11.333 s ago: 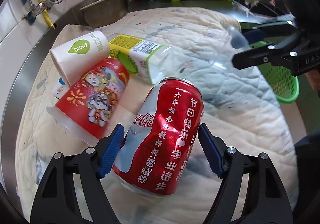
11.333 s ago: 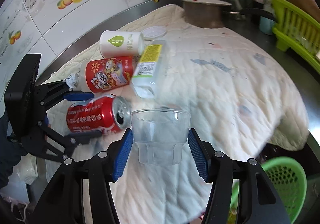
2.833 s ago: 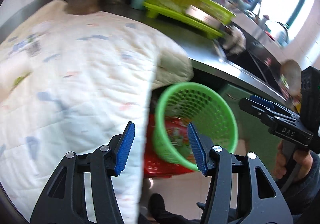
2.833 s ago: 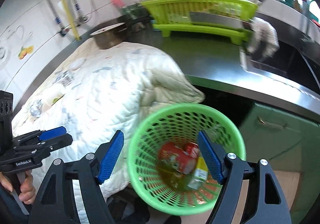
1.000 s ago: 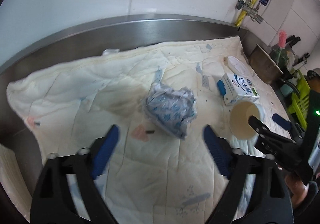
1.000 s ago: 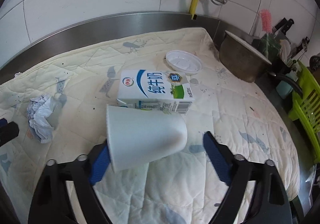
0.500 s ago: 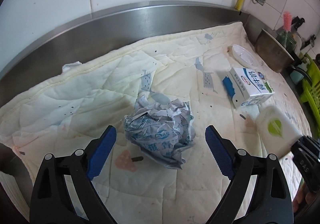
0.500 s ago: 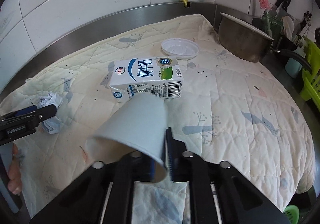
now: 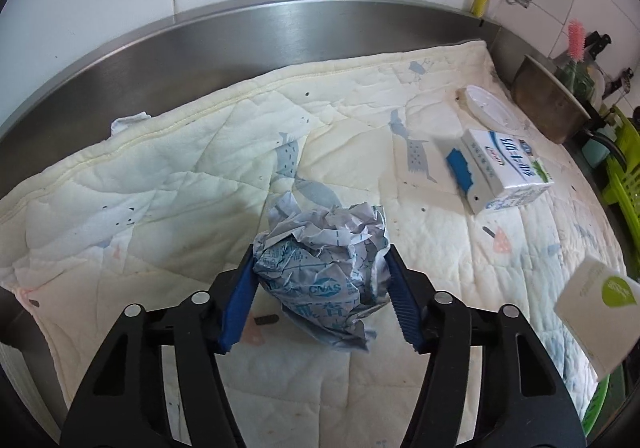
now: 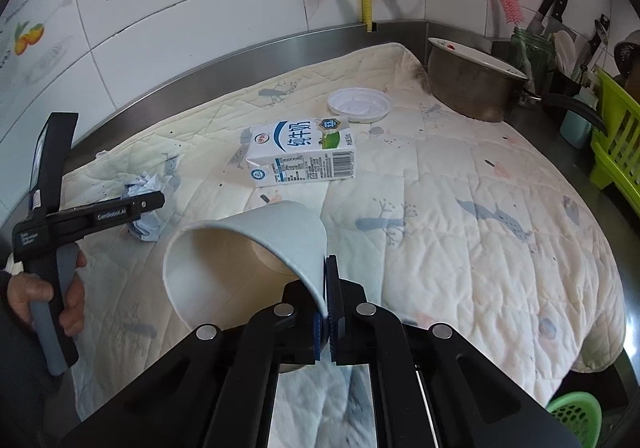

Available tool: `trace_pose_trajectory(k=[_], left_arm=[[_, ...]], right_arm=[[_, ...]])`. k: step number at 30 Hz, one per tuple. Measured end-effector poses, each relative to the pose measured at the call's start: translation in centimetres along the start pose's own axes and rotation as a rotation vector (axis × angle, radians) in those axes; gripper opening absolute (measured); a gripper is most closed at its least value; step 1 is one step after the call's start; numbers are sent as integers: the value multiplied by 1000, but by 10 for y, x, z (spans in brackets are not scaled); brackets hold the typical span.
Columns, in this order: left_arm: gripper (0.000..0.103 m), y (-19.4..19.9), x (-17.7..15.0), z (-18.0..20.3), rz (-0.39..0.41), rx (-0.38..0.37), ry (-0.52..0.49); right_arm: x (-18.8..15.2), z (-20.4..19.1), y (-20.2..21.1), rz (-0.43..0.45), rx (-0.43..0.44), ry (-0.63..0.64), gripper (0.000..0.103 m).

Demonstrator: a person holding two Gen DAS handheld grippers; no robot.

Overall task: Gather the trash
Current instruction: 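Carry the paper cup and foil over the green basket and release both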

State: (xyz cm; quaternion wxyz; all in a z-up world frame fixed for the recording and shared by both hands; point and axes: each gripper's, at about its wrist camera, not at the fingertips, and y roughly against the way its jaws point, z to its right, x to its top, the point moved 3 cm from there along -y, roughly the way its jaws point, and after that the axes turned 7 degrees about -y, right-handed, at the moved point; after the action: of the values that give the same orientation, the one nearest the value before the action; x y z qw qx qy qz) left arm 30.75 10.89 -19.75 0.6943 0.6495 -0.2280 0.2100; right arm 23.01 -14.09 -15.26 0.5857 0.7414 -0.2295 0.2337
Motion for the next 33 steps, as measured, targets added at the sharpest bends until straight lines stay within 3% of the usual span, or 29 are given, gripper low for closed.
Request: trace_pose_trajectory(k=[12,19,26,33], left_arm=[[56,63,-18,44,70,-100,-62],[56,109,-36,109,117,-231,-173],[56,137,-60,191,116,-387,-304],[56,149,-92,268,75,-502,-435]], right_arm=[[-56,72,84,26,-71,-124,3],[-111,148,135,18,-218,-257,3],[-168,226,160,-52,-380,-394,3],[-205,269,175,-87,-451,-491,15]])
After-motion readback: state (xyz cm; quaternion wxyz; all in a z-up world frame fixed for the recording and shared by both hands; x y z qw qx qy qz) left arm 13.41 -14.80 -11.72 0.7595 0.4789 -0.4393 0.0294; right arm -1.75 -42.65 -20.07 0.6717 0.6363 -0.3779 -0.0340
